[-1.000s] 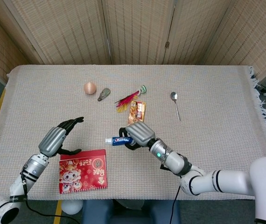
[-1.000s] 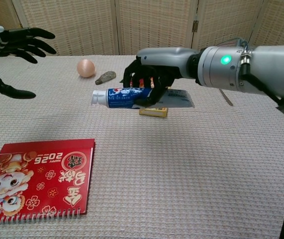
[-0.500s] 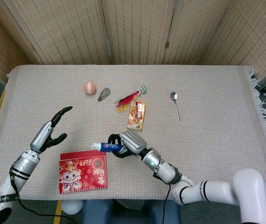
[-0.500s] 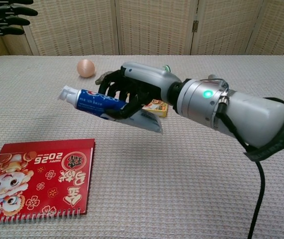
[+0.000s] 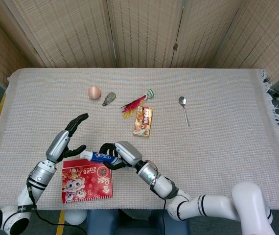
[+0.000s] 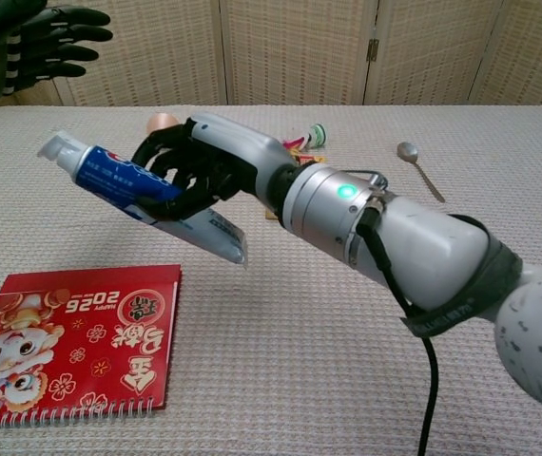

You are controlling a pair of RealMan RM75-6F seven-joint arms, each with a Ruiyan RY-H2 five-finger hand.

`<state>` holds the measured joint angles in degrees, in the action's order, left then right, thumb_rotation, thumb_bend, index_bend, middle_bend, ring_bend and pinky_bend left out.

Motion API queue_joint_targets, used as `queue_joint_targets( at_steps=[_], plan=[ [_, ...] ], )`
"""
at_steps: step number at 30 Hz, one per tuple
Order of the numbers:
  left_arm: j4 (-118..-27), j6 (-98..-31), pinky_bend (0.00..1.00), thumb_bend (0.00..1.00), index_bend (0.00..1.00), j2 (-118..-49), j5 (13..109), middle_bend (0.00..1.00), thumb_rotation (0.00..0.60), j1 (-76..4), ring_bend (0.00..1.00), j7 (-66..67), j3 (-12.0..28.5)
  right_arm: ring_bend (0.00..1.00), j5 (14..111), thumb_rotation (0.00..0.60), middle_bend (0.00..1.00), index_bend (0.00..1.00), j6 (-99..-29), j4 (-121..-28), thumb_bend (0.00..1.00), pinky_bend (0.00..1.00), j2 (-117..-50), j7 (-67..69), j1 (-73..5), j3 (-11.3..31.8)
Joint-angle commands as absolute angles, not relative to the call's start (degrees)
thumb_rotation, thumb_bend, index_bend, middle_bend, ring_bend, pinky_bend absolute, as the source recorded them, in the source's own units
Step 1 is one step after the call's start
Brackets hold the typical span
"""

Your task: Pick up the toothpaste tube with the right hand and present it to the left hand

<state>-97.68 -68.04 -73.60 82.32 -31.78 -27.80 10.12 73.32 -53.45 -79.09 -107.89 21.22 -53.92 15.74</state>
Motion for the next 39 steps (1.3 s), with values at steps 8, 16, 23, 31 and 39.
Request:
queue_joint_targets(
  at_steps=[8,16,23,31,39],
  plan=[
    [-98.1,-68.4,0.00,0.14,0.01,-78.0,82.5,0.05,0.083,-32.7,0.00,-23.7,10.2,0.63,74.0,0.600,0.57,0.64,-54.0,-78.0,0.85,0.59,-109.8,22.8,-53.6,17.4],
    [-97.1,-69.2,0.00,0.14,0.01,-82.6,82.2,0.05,0.078,-33.4,0.00,-20.0,10.6,0.65,73.6,0.600,0.57,0.65,-54.3,-77.6,0.87,0.59,-111.1,23.9,-53.3,18.6],
    [-96.1,-69.6,0.00,0.14,0.00,-85.8,81.7,0.04,0.068,-33.8,0.00,-17.7,11.0,0.66,73.5,0.600,0.59,0.67,-54.9,-77.2,0.89,0.59,-112.5,24.3,-53.0,19.4],
    [-95.7,-69.4,0.00,0.14,0.00,-86.5,81.0,0.04,0.068,-33.9,0.00,-17.0,11.4,0.66,74.5,0.600,0.59,0.67,-54.9,-77.0,0.90,0.59,-112.3,24.3,-52.7,19.2],
    [-95.5,-69.6,0.00,0.14,0.00,-82.6,81.5,0.04,0.071,-32.7,0.00,-16.6,10.7,0.65,73.2,0.600,0.59,0.67,-51.1,-79.8,0.90,0.59,-105.1,16.9,-52.0,17.5]
  ],
)
